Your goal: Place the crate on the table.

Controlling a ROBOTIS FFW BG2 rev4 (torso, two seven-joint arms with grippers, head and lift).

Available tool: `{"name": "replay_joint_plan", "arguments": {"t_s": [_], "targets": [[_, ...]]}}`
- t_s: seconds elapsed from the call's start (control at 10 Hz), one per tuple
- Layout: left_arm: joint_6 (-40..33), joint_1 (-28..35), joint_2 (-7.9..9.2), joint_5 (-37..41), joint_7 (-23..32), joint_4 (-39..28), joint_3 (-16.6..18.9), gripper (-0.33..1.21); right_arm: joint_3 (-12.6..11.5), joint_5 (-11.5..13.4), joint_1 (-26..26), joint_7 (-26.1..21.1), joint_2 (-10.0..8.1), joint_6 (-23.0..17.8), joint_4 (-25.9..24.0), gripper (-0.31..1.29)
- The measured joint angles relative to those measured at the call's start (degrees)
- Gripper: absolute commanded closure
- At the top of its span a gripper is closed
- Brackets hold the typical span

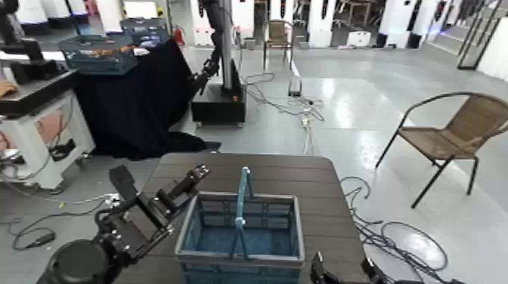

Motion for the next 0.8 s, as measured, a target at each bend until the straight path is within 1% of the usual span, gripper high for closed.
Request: {"name": "replay_joint_plan", "arguments": {"t_s": [0.1, 0.2, 0.3, 0.4, 0.5, 0.6, 0.8], "targets": [[-4.65, 2.36, 0.51, -5.68, -1.02, -3.29, -0.01, 0.09, 0.0, 0.0, 0.01, 0.0, 0.0, 0.0, -0.04, 0.13], [-10.44, 5.3, 0.65, -10.89, -1.0, -6.12, 0.02, 0.09, -0.02, 0.0, 0.04, 0.0, 0.01, -0.02, -0.05, 0.13], [-16.34, 8.5, 0.37, -15.45, -0.72, -8.29, 0.22, 0.1, -0.1, 0.0, 0.14, 0.0, 0.06, -0.11, -0.05, 0.13], [-20.82, 11.64, -0.21, -20.07, -0.45, -10.2, 1.07, 0.1, -0.16, 0.0, 0.22, 0.0, 0.09, -0.21, -0.07, 0.13], [-23.73, 14.52, -1.12, -24.57, -0.19, -12.12, 2.4, 0.1, -0.21, 0.0, 0.26, 0.0, 0.09, -0.32, -0.09, 0.13], [-25.61, 17.28, -2.16, -28.45, 0.59, -13.92, 3.7, 0.1, -0.25, 0.0, 0.28, 0.0, 0.09, -0.43, -0.08, 0.13], [-30.06, 22.72, -3.73, -33.78, 3.04, -16.35, 4.7, 0.1, -0.36, 0.0, 0.42, 0.0, 0.17, -0.69, -0.07, 0.13]]}}
